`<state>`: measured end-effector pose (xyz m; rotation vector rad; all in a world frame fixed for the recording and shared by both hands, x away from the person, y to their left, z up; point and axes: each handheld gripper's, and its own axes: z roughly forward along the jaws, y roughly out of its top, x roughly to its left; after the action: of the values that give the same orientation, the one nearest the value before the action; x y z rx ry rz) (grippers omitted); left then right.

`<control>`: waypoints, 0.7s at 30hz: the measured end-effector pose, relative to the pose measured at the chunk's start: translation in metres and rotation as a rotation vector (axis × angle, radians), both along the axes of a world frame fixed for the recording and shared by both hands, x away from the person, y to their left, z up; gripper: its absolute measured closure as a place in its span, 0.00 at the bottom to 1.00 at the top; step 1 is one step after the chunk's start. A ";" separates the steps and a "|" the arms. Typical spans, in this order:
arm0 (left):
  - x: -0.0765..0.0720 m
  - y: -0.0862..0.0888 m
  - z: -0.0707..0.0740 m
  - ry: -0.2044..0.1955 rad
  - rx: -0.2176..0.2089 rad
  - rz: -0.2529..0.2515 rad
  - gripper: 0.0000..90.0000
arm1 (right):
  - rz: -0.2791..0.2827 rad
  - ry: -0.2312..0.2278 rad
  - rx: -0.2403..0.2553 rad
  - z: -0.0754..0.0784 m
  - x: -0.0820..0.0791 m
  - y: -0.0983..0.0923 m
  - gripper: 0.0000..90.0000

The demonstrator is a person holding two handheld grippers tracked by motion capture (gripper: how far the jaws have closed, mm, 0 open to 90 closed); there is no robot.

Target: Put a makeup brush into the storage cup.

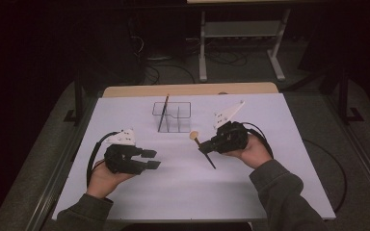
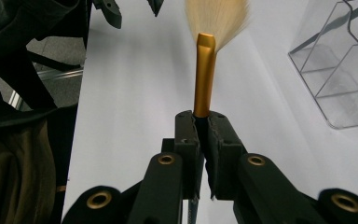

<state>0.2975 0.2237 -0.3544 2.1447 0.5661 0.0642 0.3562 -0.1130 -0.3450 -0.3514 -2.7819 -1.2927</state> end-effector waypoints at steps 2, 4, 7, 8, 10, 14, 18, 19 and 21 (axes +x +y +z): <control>0.000 0.003 -0.002 -0.006 0.003 0.001 0.60 | -0.003 0.001 -0.005 0.000 0.001 0.000 0.92; -0.001 0.004 -0.004 -0.011 0.006 0.009 0.59 | -0.003 0.003 -0.008 0.001 0.002 0.000 0.92; -0.003 0.007 -0.009 -0.019 0.007 0.027 0.57 | -0.003 0.004 -0.017 0.001 0.004 0.000 0.92; -0.003 0.008 -0.009 -0.022 0.011 0.028 0.57 | -0.006 0.004 -0.016 0.001 0.005 -0.001 0.92; -0.005 0.010 -0.012 -0.018 0.015 0.039 0.56 | -0.008 0.003 -0.016 0.001 0.006 -0.002 0.92; -0.007 0.015 -0.016 -0.007 0.020 0.048 0.54 | -0.017 0.011 -0.017 0.002 0.009 -0.003 0.92; -0.009 0.019 -0.022 -0.015 0.014 0.063 0.53 | -0.019 0.007 -0.022 0.004 0.012 -0.003 0.92; -0.009 0.020 -0.023 -0.011 0.012 0.065 0.53 | -0.020 0.006 -0.023 0.004 0.013 -0.002 0.92; -0.009 0.021 -0.024 -0.015 0.029 0.075 0.52 | -0.023 0.010 -0.027 0.005 0.014 -0.002 0.92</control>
<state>0.2881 0.2448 -0.3787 2.1488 0.6405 0.1307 0.3703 -0.1146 -0.3404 -0.3906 -2.7977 -1.2560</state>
